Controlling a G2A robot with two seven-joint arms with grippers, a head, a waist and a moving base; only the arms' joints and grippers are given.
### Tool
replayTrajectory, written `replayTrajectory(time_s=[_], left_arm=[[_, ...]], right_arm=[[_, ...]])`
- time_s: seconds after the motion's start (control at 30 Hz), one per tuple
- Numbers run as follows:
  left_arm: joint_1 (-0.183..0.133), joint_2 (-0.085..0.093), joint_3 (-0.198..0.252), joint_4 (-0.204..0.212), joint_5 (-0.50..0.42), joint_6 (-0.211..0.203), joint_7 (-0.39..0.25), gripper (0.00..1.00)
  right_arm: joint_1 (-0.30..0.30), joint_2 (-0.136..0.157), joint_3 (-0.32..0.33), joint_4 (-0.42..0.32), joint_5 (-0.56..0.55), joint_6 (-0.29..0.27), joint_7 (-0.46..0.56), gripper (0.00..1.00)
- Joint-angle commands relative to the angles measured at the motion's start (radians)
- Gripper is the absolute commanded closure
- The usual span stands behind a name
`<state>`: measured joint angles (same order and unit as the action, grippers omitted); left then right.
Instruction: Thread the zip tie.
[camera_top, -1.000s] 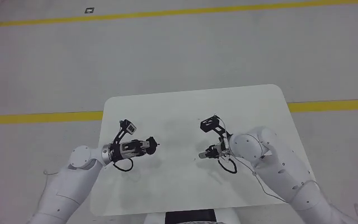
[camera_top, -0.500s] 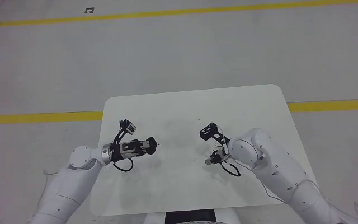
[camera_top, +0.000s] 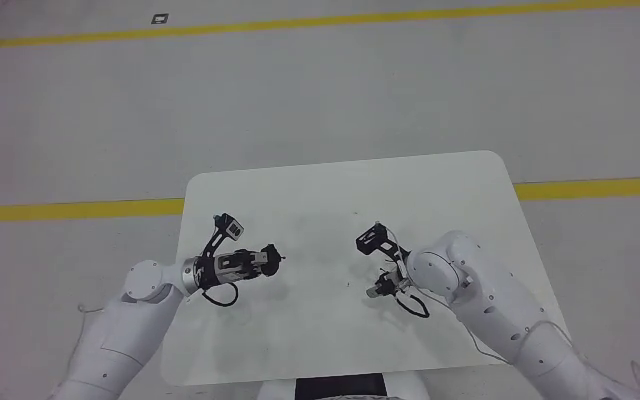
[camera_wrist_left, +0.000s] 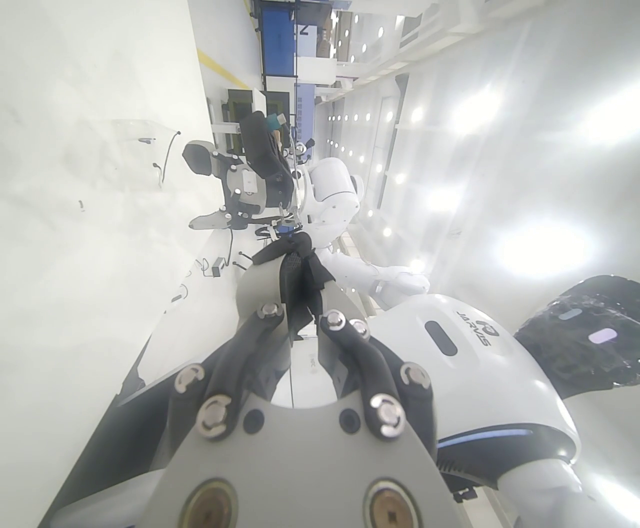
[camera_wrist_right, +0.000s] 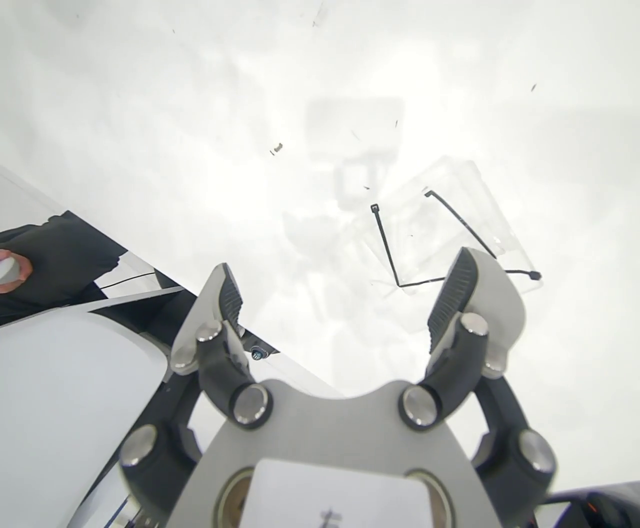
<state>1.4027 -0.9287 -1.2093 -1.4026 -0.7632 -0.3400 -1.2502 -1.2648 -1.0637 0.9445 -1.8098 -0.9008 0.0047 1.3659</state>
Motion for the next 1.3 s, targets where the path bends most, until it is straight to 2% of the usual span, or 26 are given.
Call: replayTrajectory(time_s=[0.0, 0.1, 0.13, 0.17, 0.2, 0.27, 0.47, 0.63, 1.27], left_arm=[[0.0, 0.0, 0.0, 0.0, 0.0, 0.0, 0.0, 1.0], [0.0, 0.0, 0.0, 0.0, 0.0, 0.0, 0.0, 1.0], [0.0, 0.0, 0.0, 0.0, 0.0, 0.0, 0.0, 1.0], [0.0, 0.0, 0.0, 0.0, 0.0, 0.0, 0.0, 1.0], [0.0, 0.0, 0.0, 0.0, 0.0, 0.0, 0.0, 1.0], [0.0, 0.0, 0.0, 0.0, 0.0, 0.0, 0.0, 1.0], [0.0, 0.0, 0.0, 0.0, 0.0, 0.0, 0.0, 1.0], [0.0, 0.0, 0.0, 0.0, 0.0, 0.0, 0.0, 1.0], [0.0, 0.0, 0.0, 0.0, 0.0, 0.0, 0.0, 1.0]], right_arm=[[-0.005, 0.001, 0.003, 0.002, -0.011, -0.006, -0.027, 0.0], [-0.009, 0.005, 0.013, -0.01, -0.027, -0.013, -0.026, 0.0], [-0.01, 0.006, 0.017, -0.015, -0.034, -0.012, -0.024, 0.18], [-0.012, 0.007, 0.019, -0.021, -0.042, -0.012, -0.019, 0.41], [-0.012, 0.008, 0.022, -0.025, -0.049, -0.012, -0.016, 0.52], [-0.014, 0.01, 0.026, -0.032, -0.067, -0.01, -0.008, 0.66], [-0.013, 0.012, 0.026, -0.027, -0.086, -0.016, 0.014, 0.7], [0.0, 0.008, 0.012, -0.003, -0.093, -0.009, 0.017, 0.82], [0.053, -0.021, -0.066, 0.087, -0.143, 0.038, 0.001, 0.76]])
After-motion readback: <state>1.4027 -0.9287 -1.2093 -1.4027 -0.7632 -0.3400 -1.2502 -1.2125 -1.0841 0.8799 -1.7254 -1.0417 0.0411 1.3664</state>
